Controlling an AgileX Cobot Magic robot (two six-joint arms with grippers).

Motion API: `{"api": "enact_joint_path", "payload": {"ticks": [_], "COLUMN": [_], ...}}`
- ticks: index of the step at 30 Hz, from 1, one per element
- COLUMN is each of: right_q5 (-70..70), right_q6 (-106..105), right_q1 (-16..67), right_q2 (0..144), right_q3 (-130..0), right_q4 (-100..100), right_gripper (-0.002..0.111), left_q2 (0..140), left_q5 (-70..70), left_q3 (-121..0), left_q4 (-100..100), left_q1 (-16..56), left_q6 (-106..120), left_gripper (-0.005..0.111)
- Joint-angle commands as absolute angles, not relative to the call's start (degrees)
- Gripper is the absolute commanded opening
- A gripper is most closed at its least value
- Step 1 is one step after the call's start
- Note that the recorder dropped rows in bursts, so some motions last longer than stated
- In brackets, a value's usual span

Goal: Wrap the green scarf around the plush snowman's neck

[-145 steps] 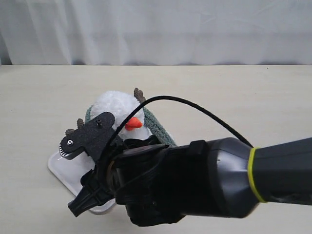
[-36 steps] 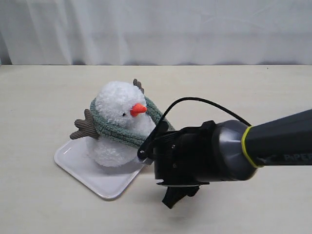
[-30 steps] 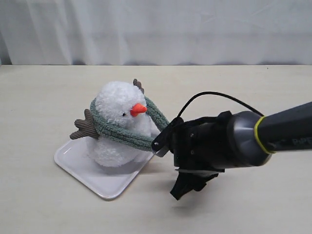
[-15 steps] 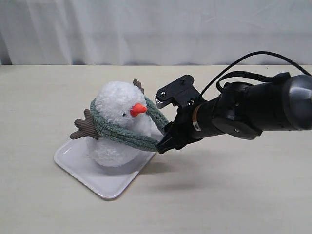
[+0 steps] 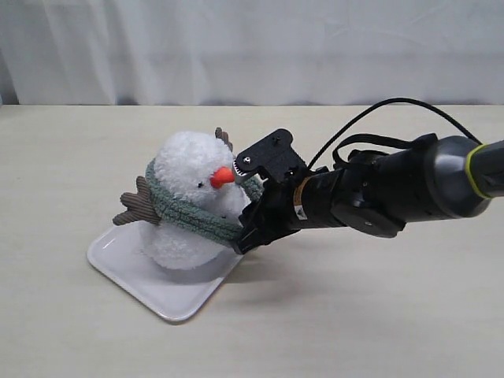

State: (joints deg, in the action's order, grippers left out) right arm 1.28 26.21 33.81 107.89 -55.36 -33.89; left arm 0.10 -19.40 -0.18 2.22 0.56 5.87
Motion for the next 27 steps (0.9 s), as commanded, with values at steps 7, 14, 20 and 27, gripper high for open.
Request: {"api": "enact_joint_path", "payload": {"ticks": [7,14,20,27], "right_q5": [4.6,-0.6,-7.7,-8.0], "right_q6": [25.7,28.1,30.2,30.2], "right_q1": [33.5,33.5,34.0,39.9], "right_q2": [108.0,105.5,98.1,85.4], "right_q3": [-55.1,-55.1,-54.8,-49.8], "right_q4": [-34.3,-33.8,-33.7,-33.7], "right_gripper": [0.004,0.004,0.004,0.004], "left_q2": [0.0,0.0,0.0,0.0], "left_q5": [-18.6,-18.6,-18.6,-18.6], "left_q3": [0.0,0.0,0.0,0.0], "left_q4": [2.2,2.2,2.2,2.2], "left_q1": [0.7,0.7,0.7,0.7], "left_q6": [6.0,6.0,6.0,6.0], "left_gripper": [0.0,0.0,0.0,0.0]}}
